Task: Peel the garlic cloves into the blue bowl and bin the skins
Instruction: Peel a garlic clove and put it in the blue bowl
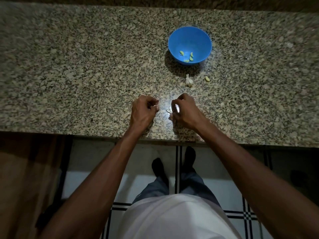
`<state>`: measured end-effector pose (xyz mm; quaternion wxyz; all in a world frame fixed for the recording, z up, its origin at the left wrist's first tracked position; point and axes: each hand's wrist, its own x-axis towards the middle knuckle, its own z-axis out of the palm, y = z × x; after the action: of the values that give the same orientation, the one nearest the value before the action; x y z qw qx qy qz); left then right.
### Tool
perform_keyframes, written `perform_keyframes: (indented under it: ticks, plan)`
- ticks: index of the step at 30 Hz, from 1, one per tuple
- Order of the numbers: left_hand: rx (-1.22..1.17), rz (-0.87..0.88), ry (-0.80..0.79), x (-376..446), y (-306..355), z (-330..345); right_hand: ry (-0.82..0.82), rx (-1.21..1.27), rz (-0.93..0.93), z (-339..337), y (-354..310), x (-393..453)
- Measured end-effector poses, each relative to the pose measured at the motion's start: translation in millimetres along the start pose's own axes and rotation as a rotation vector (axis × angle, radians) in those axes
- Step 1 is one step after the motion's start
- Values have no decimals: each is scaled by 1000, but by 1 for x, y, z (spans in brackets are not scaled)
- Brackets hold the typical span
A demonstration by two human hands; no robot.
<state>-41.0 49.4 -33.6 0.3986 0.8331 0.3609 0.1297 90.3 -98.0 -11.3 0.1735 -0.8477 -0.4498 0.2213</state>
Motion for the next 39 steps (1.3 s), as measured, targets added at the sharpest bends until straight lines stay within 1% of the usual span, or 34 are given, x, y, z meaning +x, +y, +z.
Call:
perform_keyframes:
  ticks: [5,13,17,22,24,28,32,35,39]
  plan:
    - [3,2,-13,-2,3,0,25,-75,-179,18,-15,-11]
    - [18,15,-14,-6,1,-1,6,-153,-287,15,-4,-26]
    - [21,21,-15,-9,-1,-1,21,-156,-293,15,-3,-32]
    - [16,11,-14,-11,-2,-3,-90,-203,-331,10,3,-34]
    - [14,12,-13,-12,-1,-4,-110,-238,-364,9,6,-36]
    - [19,12,-5,-14,-1,-3,0,-239,-343,10,-2,-46]
    - [8,4,10,-20,-5,0,55,-215,-347,21,0,-48]
    - [-27,-29,17,-25,-3,1,64,-234,-375,29,6,-42]
    - [-133,-205,53,-28,-4,2,41,-294,-444,33,14,-37]
